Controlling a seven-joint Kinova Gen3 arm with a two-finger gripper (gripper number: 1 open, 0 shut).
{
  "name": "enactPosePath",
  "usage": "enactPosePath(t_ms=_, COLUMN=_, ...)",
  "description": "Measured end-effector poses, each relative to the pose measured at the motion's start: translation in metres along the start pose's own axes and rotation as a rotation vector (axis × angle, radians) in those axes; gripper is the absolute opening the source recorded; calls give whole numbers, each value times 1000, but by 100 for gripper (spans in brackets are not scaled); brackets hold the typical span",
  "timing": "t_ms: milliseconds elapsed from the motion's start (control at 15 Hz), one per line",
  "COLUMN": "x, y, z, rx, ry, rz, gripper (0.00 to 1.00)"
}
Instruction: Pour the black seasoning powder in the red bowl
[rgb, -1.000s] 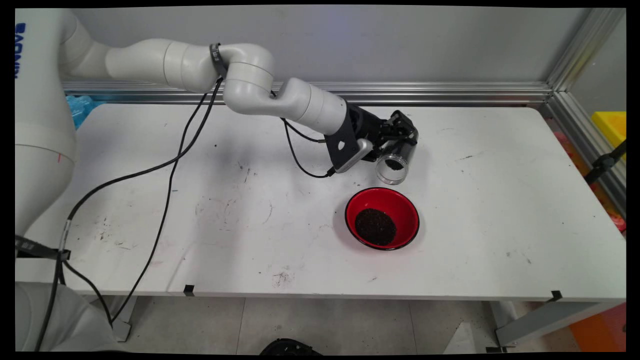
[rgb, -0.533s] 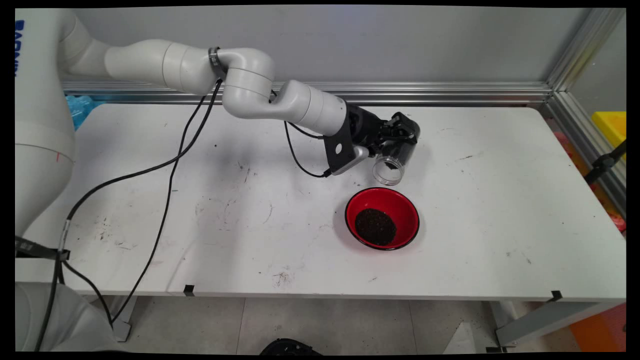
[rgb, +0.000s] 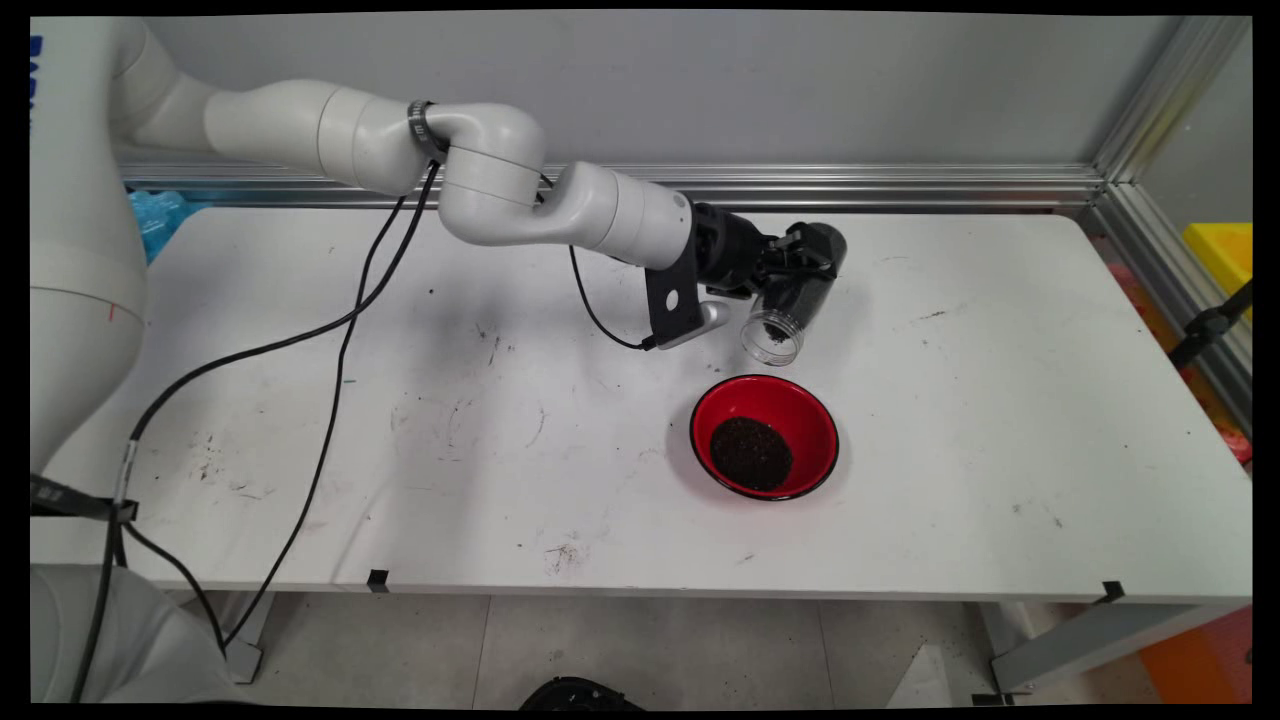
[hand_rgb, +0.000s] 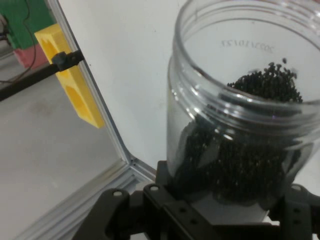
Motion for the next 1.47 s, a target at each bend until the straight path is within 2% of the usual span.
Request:
enactPosePath(t_ms=467, x=8, y=-4, z=-6, rx=21, ry=-18, rz=68, gripper=0)
enactPosePath(t_ms=1467, x=29, y=-11, z=-16, rx=55, ry=-25, rz=156, gripper=0)
